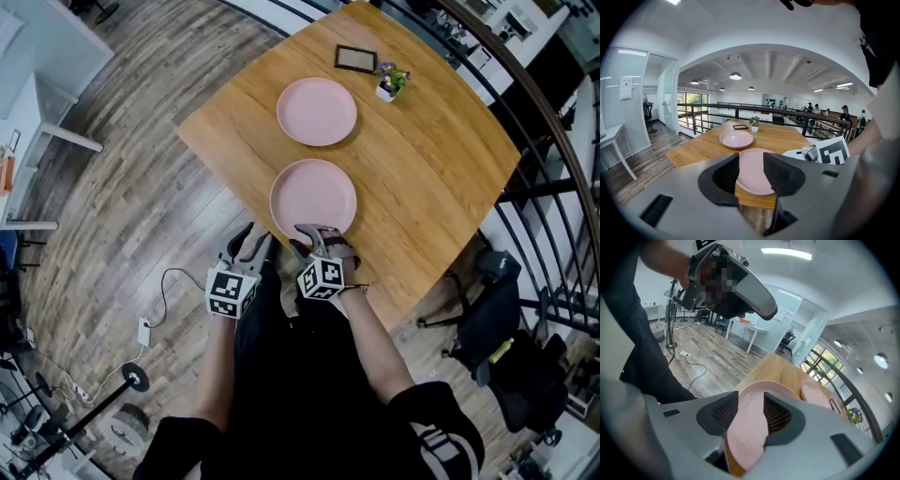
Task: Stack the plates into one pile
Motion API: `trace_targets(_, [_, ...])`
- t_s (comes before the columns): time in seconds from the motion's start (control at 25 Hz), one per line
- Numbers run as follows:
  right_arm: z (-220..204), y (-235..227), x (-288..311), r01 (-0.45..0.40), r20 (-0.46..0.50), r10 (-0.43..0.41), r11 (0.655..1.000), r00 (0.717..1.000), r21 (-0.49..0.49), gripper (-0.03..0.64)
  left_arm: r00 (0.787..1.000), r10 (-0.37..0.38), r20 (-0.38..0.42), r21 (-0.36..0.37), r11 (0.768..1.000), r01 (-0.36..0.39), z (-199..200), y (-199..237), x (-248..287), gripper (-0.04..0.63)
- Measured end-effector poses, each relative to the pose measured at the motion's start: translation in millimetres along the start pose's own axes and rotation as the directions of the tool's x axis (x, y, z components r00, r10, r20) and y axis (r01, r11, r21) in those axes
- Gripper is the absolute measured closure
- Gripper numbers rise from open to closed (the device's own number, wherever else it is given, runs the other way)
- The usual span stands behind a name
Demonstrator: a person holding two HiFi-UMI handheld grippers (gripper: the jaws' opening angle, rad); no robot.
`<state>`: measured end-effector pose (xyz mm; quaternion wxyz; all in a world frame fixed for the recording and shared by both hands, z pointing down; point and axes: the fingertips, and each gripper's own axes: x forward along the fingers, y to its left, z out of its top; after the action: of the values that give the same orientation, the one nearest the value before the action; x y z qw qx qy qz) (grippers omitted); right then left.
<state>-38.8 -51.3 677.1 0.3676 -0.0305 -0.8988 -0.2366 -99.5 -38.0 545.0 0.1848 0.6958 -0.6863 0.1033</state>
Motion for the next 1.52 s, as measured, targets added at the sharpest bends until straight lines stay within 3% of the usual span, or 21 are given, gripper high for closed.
trace_targets(0.16, [5.8, -17.9, 9.4, 0.024, -0.016, -0.024, 1.0, 1.0, 0.01, 0.436, 1.0, -0.018, 0.001, 0.001, 1.0, 0.018, 3.5, 18.4, 5.9, 0.425])
trace_targets(0.52, [13.1, -73.4, 44.1, 0.155, -0.119, -0.136, 0.975, 0.983, 0.159, 0.44, 0.992, -0.123, 0.014, 0.05, 0.991, 0.123, 27.6, 73.9, 27.5, 0.425])
trace_targets(1.2, [20.8, -154.1, 81.1, 0.392, -0.297, -0.313, 0.882, 0.902, 0.261, 0.451, 0.947, -0.321, -0.016, 0.115, 0.94, 0.321, 52.6, 156.7, 66.6, 0.425])
trace_targets(1.52, [7.3, -180.4, 93.7, 0.427, -0.332, -0.331, 0.86, 0.883, 0.279, 0.454, 0.942, -0.336, -0.01, 0.119, 0.935, 0.334, 67.2, 172.9, 88.9, 0.425])
